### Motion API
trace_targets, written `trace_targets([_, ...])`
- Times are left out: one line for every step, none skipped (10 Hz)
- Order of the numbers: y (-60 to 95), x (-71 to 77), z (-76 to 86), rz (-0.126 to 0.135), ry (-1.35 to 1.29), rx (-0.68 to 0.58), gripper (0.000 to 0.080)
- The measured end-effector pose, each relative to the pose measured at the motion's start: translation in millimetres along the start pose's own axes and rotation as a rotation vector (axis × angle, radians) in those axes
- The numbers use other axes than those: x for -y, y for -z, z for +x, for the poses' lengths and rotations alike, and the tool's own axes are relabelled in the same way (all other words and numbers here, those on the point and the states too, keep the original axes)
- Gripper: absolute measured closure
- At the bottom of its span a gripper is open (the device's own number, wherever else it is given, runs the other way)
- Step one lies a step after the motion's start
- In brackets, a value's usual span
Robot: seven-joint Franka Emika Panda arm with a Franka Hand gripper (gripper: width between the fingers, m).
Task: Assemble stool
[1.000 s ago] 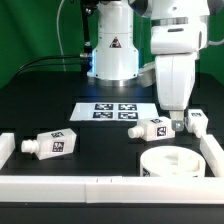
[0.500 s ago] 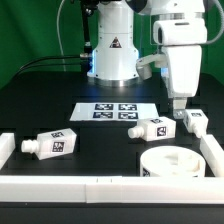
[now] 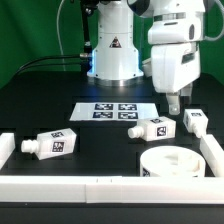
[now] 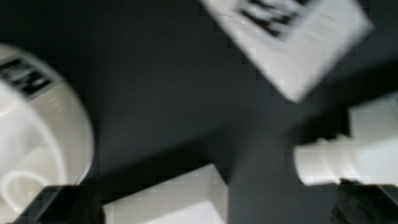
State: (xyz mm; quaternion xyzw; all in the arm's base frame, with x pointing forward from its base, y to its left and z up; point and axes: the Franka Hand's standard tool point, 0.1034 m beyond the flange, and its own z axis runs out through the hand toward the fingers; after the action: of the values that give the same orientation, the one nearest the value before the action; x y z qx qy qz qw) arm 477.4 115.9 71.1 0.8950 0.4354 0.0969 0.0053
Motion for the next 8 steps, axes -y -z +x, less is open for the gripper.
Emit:
trace_targets([4.0,-5.1,1.6,-0.011,-0.056,-0.016,0.0151])
trace_targets([2.8,-8.9,-0.1,-0.016,-0.134,-0.030,0.0151])
trace_targets([1.9,-5.8,1.5,-0.010,-0.205,-0.030,0.0151])
trace_targets([1.8,-4.7,2.4,-0.007,-0.262,-0.031,0.0151])
trace_targets([1.1,-0.5,4.0,0.001,-0.376,-0.032,0.0151])
trace_targets([0.0,17.1,11.6,0.019,-0.581,-0.027,0.0151])
trace_targets([2.9,35.9,25.0,0.033,-0.719,-0.022,0.0151])
trace_targets([-1.1,49.6,30.9,0.039,-0.875,-0.042,0.0151])
